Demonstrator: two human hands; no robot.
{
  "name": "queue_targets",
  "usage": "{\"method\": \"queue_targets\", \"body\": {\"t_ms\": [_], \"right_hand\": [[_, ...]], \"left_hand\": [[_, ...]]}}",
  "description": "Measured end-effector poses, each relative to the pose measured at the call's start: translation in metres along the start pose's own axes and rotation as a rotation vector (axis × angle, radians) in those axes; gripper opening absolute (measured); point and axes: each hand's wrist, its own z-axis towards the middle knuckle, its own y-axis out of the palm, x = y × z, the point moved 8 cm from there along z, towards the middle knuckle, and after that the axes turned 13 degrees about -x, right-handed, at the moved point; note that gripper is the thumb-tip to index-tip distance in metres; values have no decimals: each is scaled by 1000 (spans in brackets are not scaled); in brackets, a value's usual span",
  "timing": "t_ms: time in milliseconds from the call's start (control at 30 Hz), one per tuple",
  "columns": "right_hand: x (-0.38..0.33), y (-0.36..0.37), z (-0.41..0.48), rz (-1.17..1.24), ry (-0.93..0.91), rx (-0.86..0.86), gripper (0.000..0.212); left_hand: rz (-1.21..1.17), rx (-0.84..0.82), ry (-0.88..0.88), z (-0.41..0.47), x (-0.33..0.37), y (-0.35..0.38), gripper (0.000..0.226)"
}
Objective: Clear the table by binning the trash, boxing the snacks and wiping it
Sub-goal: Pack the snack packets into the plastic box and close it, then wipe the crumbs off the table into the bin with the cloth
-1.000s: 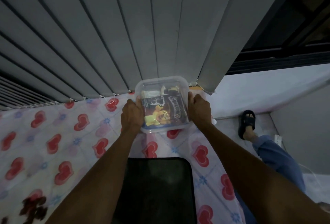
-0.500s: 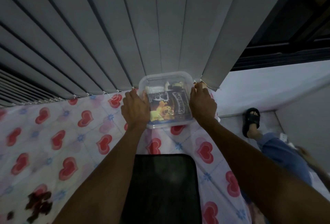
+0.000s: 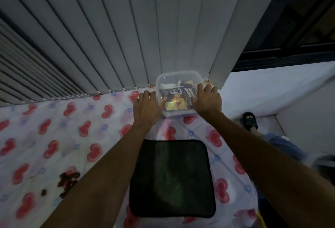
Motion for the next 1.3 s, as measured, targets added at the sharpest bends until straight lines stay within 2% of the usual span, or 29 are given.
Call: {"method": "queue_targets", "body": {"t_ms": [367, 633, 933, 1067, 1200, 1233, 1300], "right_hand": [[-127, 35, -155, 9, -98, -68, 57], [-206, 74, -257, 17, -185, -190, 61], [-285, 143, -360, 7, -394, -304, 59], [-301, 177, -400, 4, -443, -321, 48], [-313, 206, -440, 18, -549, -166, 25], [-316, 212, -448, 4, -554, -157, 27], [-323, 228, -464, -10, -552, -279, 43]], "left_hand": [[1, -32, 20, -149, -97, 1, 68], [24, -105, -99, -271, -183, 29, 70], [-3, -142, -292, -394, -240, 62, 76], [9, -185, -331, -444, -250, 84, 68], [-74, -215, -395, -490, -265, 111, 67], [-77, -219, -403, -500, -269, 116, 67], [-69, -227, -409, -517, -278, 123, 65]]}}
